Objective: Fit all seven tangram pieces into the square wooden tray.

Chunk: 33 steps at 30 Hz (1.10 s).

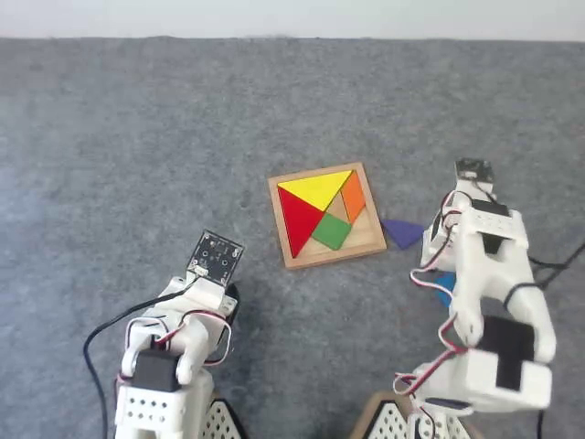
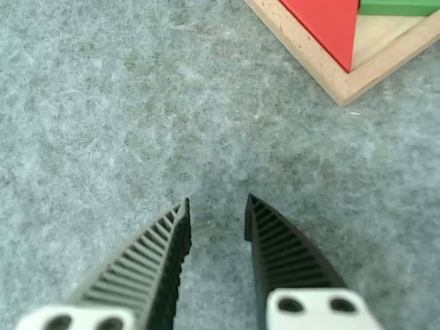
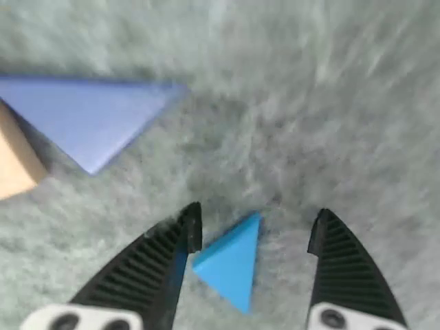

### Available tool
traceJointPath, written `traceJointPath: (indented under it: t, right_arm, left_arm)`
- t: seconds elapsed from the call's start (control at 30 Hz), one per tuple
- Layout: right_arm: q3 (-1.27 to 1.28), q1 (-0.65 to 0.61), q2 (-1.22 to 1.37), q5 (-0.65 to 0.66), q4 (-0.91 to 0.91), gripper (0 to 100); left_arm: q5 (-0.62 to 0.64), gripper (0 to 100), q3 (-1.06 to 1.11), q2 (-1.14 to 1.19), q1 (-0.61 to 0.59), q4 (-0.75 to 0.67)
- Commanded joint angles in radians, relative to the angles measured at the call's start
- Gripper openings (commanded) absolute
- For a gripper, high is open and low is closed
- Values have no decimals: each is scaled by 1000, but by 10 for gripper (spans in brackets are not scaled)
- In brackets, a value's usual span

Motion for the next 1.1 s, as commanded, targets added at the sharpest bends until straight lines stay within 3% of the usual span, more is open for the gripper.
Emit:
traceJointPath:
  t: [0.0, 0.07, 0.33, 0.77, 1.07]
  right_arm:
    - [-101, -24, 18, -130, 117, 153]
    - [-110, -39, 8, -124, 137, 124]
    - [-25, -47, -87, -199, 128, 262]
    - [-5, -110, -85, -196, 174, 243]
    - [12, -102, -44, -198, 107, 154]
  left_arm:
    - [8, 123, -12, -21, -3, 3]
    - [8, 123, -12, -21, -3, 3]
    - [8, 123, -12, -21, -3, 3]
    - [8, 123, -12, -21, -3, 3]
    - [8, 123, -12, -21, -3, 3]
